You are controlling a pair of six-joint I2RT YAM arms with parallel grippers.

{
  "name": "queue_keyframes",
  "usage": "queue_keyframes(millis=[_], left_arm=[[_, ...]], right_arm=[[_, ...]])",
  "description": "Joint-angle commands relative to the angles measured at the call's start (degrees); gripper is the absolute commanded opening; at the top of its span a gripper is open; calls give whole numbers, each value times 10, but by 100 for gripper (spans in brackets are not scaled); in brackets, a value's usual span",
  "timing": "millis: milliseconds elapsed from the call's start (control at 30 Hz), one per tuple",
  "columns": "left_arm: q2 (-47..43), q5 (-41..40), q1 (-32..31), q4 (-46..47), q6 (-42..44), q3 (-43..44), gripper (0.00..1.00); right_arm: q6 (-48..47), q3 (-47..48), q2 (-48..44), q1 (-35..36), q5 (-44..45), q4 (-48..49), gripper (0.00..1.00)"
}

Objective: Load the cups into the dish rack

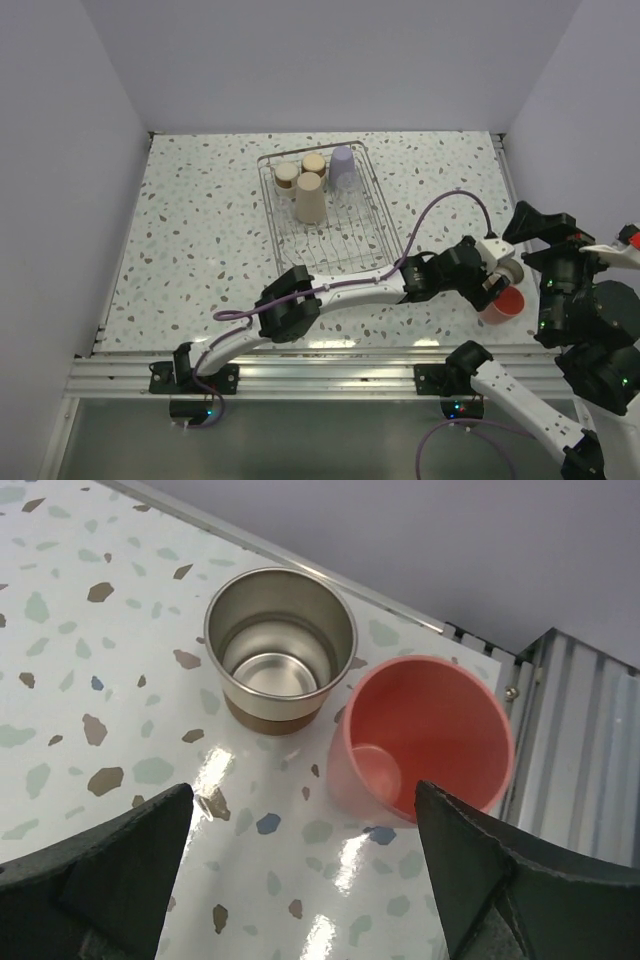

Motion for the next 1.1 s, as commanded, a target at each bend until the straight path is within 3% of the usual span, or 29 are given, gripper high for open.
queue_keyframes(millis=[0, 233, 333, 700, 800, 833, 867, 1000, 1067], left_arm=[[25, -49, 5, -16, 29, 40, 95], [51, -45, 5, 3, 24, 64, 94], [54, -42, 4, 8, 25, 66, 88], [31, 62, -1, -19, 69, 36, 51], [23, 103, -1, -22, 77, 15, 30], [22, 109, -2, -27, 78, 11, 13], [20, 111, -2, -27, 77, 7, 3], [-14, 62, -2, -24, 74, -30, 0], [-62, 27, -1, -1, 75, -96, 0]], right_arm=[[13, -6, -3, 0, -12, -11, 98], [16, -23, -8, 0, -12, -17, 98], [16, -28, -11, 0, -11, -18, 98], [11, -46, -20, 0, -7, -10, 98], [13, -52, -20, 1, -7, -7, 98], [13, -54, -20, 1, -7, -6, 98], [14, -56, -18, 0, -7, -5, 98], [0, -68, 1, 0, -1, 7, 98], [-7, -68, 19, 0, 15, 4, 98]])
